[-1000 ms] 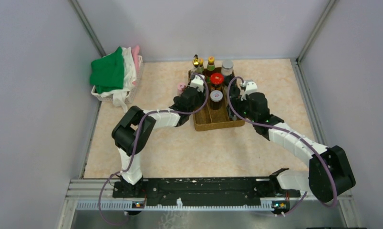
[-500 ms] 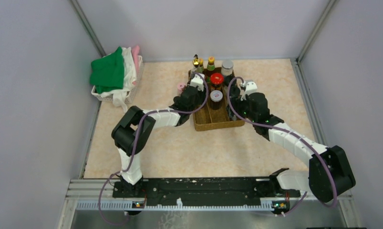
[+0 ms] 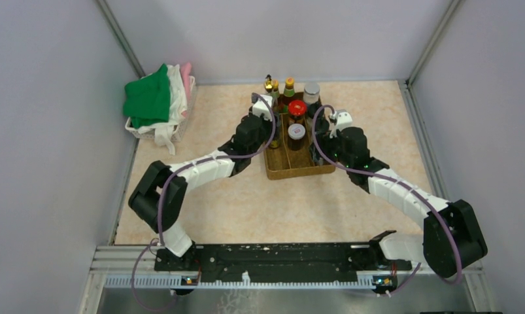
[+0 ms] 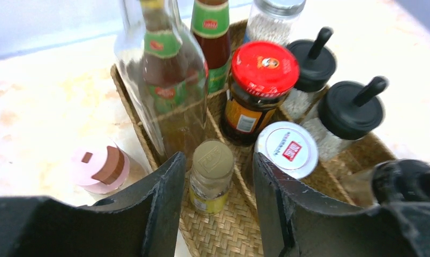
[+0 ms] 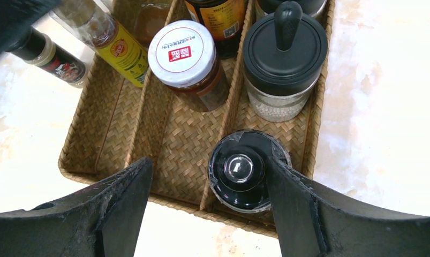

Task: Organize the condiment bottles
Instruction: Place the bottle in the storage box, then pick up the bottle from the center of the board.

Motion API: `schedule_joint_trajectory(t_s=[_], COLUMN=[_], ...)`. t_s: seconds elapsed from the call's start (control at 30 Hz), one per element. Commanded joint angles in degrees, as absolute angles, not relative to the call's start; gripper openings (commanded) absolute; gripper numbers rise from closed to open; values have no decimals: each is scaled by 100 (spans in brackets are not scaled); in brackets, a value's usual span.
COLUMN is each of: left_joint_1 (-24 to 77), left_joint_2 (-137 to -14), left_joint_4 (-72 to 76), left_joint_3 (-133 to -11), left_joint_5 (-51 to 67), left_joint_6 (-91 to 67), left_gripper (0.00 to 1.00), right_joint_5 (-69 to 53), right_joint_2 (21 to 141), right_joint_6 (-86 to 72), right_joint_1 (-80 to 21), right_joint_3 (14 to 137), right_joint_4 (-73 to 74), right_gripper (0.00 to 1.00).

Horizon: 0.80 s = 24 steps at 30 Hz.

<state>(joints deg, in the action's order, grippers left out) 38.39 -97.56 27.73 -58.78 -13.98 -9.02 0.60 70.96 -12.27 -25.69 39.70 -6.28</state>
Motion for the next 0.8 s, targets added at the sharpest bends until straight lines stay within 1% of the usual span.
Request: schedule_joint_trajectory(t_s=[0.0,0.13,0.2,0.23,0.37,0.53,0.77], left_joint_1=[3964,3951,3903,3843,3350,2415,2347], left_joint_2=[-8841,-8499,-8501,-8530,-8775,-9560,-10543], left_joint_4=[2494,1943,1799,1749,1527,862,844], left_joint_3=[-5854,-5815,-5806,-5814,-5945,-6637,-7528], left_joint_5=[-1530,-2644,-3058,-3059,-2852,-1865,-1297], left_joint_6=[-769,-777,-766,-762,-917,-1309,-989], left_gripper=[56,58,63,65,68,70,72], right_joint_5=[-180,-210,-234,-237,-234,-207,-277], right_joint_2=[6924,6814,6767,6755,6704,6746,7018], right_joint_6=[-1409,-1424,-1433,-1426,-1392,-1307,-1252], right_joint_1=[-2556,-2549,-2552,-2557,-2554,-2557,-2553], right_joint_3=[3858,3889,3885,3885,3885,3925,4005], right_joint_4=[-639,-553,-516,-503,-429,-361,-466], right_gripper=[76,76,76,76,76,77,76])
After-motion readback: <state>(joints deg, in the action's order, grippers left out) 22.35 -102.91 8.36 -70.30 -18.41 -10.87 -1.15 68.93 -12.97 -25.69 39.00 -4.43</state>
